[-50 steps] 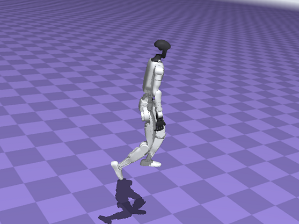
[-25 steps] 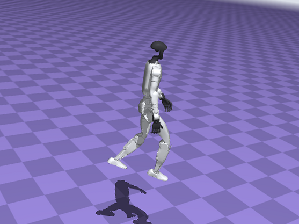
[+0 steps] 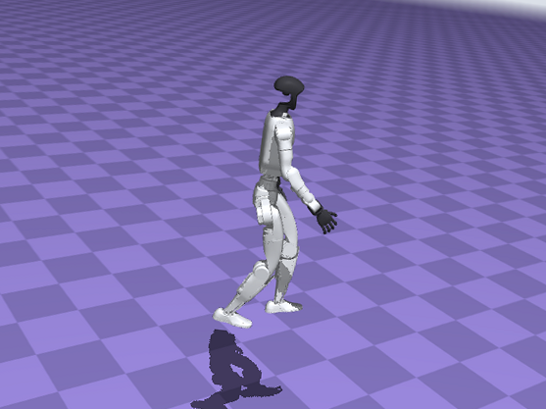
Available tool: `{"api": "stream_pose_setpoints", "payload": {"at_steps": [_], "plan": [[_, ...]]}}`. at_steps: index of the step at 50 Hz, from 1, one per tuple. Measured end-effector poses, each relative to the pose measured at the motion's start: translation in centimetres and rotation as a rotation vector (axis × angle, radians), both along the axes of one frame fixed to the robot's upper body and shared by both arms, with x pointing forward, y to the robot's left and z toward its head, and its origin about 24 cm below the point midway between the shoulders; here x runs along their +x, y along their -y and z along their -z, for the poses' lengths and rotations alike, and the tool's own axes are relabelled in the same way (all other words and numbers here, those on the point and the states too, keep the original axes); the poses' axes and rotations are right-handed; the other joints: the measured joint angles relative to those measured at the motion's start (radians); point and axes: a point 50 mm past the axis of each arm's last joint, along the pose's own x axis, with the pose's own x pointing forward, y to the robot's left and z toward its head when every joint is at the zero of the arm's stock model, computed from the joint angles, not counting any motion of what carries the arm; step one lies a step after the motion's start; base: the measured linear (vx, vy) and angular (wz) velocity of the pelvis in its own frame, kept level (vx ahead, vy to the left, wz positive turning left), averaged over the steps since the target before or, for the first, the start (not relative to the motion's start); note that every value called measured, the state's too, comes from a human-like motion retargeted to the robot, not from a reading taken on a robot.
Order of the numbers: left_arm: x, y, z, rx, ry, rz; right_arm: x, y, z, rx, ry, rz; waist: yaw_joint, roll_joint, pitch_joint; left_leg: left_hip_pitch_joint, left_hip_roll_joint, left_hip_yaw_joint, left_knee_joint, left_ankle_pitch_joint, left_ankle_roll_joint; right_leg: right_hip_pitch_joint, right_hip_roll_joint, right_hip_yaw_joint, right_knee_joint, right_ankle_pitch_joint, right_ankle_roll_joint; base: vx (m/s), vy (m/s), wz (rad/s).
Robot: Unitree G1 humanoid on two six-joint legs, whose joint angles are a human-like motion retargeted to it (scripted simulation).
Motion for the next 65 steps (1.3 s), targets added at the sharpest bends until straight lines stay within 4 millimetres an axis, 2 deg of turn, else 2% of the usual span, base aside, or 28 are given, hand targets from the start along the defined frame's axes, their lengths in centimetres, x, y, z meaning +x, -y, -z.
{"api": "stream_pose_setpoints", "payload": {"at_steps": [3, 5, 7, 9, 12, 15, 18, 21, 23, 26, 30, 33, 37, 40, 43, 47, 52, 58, 65], "plan": [[2.3, -0.5, -0.6, 0.026, 0.060, 0.002, -3.3, -0.2, 2.9, 0.004, -0.185, -0.008, -0.031, -0.040, 0.001, 0.090, -0.094, -0.006, -0.080, -0.038, 0.048, -0.078, -0.115, -0.012, 0.270, 0.060, 0.038, 0.52, 0.08, 0.26], [4.4, -0.8, -1.3, 0.038, 0.127, 0.001, -5.4, -0.1, 4.2, 0.016, -0.293, -0.007, -0.061, -0.066, 0.012, 0.172, -0.168, -0.017, -0.184, -0.031, 0.076, -0.176, -0.213, -0.012, 0.525, 0.178, 0.055, 0.50, 0.10, 0.39], [6.7, -1.3, -2.3, 0.053, 0.208, -0.001, -7.5, 0.2, 5.3, 0.025, -0.381, 0.012, -0.097, -0.065, 0.026, 0.249, -0.205, -0.045, -0.266, -0.027, 0.096, -0.292, -0.279, 0.004, 0.756, 0.270, 0.047, 0.49, 0.12, 0.41], [8.8, -1.7, -3.5, 0.069, 0.293, -0.014, -9.6, 0.6, 6.1, 0.029, -0.455, 0.039, -0.135, -0.048, 0.041, 0.316, -0.215, -0.078, -0.321, -0.031, 0.109, -0.410, -0.316, 0.021, 0.950, 0.267, 0.025, 0.46, 0.12, 0.42], [12.0, -2.6, -5.7, 0.083, 0.428, -0.056, -12.2, 1.1, 6.8, 0.033, -0.533, 0.080, -0.183, -0.001, 0.067, 0.401, -0.192, -0.129, -0.396, -0.028, 0.109, -0.591, -0.315, 0.041, 1.159, 0.204, 0.000, 0.42, 0.11, 0.33], [14.5, -3.1, -7.8, 0.082, 0.555, -0.094, -14.5, 1.5, 7.4, 0.038, -0.595, 0.120, -0.217, 0.036, 0.093, 0.457, -0.165, -0.167, -0.413, -0.047, 0.096, -0.745, -0.296, 0.035, 1.244, 0.143, -0.009, 0.39, 0.05, 0.28], [16.4, -3.3, -9.9, 0.070, 0.668, -0.111, -16.1, 1.2, 7.8, 0.062, -0.638, 0.152, -0.233, 0.059, 0.122, 0.494, -0.144, -0.191, -0.393, -0.083, 0.085, -0.852, -0.275, 0.011, 1.209, 0.129, -0.002, 0.38, -0.01, 0.18], [17.6, -3.2, -11.5, 0.056, 0.750, -0.106, -16.6, 0.9, 8.0, 0.082, -0.652, 0.177, -0.237, 0.066, 0.146, 0.515, -0.130, -0.203, -0.347, -0.130, 0.078, -0.907, -0.256, -0.017, 1.123, 0.139, 0.011, 0.38, -0.08, 0.13], [18.0, -3.0, -12.0, 0.045, 0.780, -0.095, -16.5, 0.8, 8.0, 0.092, -0.650, 0.189, -0.236, 0.064, 0.155, 0.518, -0.124, -0.208, -0.309, -0.162, 0.073, -0.923, -0.243, -0.034, 1.060, 0.146, 0.018, 0.39, -0.12, 0.09], [17.6, -2.6, -11.8, 0.033, 0.771, -0.070, -15.9, 0.6, 7.9, 0.101, -0.631, 0.193, -0.234, 0.055, 0.151, 0.506, -0.119, -0.212, -0.255, -0.196, 0.064, -0.922, -0.222, -0.058, 0.976, 0.133, 0.015, 0.41, -0.16, 0.05], [15.5, -1.9, -9.6, 0.024, 0.653, -0.024, -13.9, 0.5, 7.5, 0.110, -0.579, 0.165, -0.230, 0.059, 0.126, 0.463, -0.096, -0.237, -0.196, -0.176, 0.029, -0.893, -0.176, -0.098, 0.886, 0.053, -0.044, 0.44, -0.17, -0.18], [12.7, -0.9, -6.6, 0.009, 0.487, 0.026, -12.1, 0.7, 6.9, 0.097, -0.525, 0.118, -0.229, 0.072, 0.097, 0.418, -0.065, -0.252, -0.154, -0.046, -0.030, -0.853, -0.111, -0.111, 0.799, -0.026, -0.103, 0.42, -0.16, -0.28], [8.7, 0.8, -3.2, -0.022, 0.269, 0.083, -9.8, 1.3, 5.8, 0.059, -0.432, 0.051, -0.219, 0.074, 0.066, 0.314, -0.020, -0.233, 0.004, 0.281, -0.132, -0.767, -0.044, -0.098, 0.640, -0.053, -0.165, 0.33, -0.11, -0.17], [6.6, 1.5, -2.0, -0.038, 0.176, 0.092, -8.3, 2.0, 4.8, 0.020, -0.357, 0.030, -0.185, 0.071, 0.049, 0.194, 0.019, -0.199, 0.256, 0.376, -0.169, -0.679, -0.008, -0.086, 0.505, -0.046, -0.188, 0.23, -0.05, -0.20], [6.2, 1.6, -1.8, -0.038, 0.175, 0.076, -6.7, 3.2, 3.5, -0.034, -0.275, 0.025, -0.141, 0.055, 0.036, 0.054, 0.097, -0.124, 0.611, 0.316, -0.101, -0.575, 0.005, -0.079, 0.366, -0.032, -0.181, 0.18, -0.02, -0.07], [8.2, 1.1, -3.0, -0.028, 0.280, 0.047, -4.3, 4.6, 1.3, -0.113, -0.161, 0.014, -0.067, 0.026, 0.028, -0.126, 0.209, -0.084, 1.011, 0.116, 0.023, -0.437, 0.021, -0.077, 0.148, 0.017, -0.154, 0.16, 0.00, 0.07], [10.6, 0.5, -5.3, 0.003, 0.459, 0.053, -2.2, 4.5, -0.5, -0.177, -0.058, -0.058, -0.002, -0.040, 0.022, -0.331, 0.187, -0.086, 1.263, -0.101, 0.100, -0.309, -0.008, -0.058, -0.043, 0.082, -0.098, 0.16, 0.07, 0.19], [12.3, 0.7, -7.7, 0.014, 0.621, 0.108, -0.8, 2.7, -0.9, -0.204, -0.026, -0.161, 0.056, -0.076, 0.019, -0.470, 0.096, -0.048, 1.169, -0.232, 0.114, -0.220, -0.032, -0.051, -0.136, 0.136, -0.031, 0.14, 0.12, -0.06], [12.7, 1.7, -8.4, 0.001, 0.660, 0.199, -0.9, 0.2, 0.7, -0.195, -0.117, -0.252, 0.098, -0.071, 0.011, -0.437, 0.033, -0.028, 0.923, -0.285, 0.118, -0.171, -0.026, -0.052, -0.206, 0.215, 0.016, 0.10, 0.07, -0.16]]}}
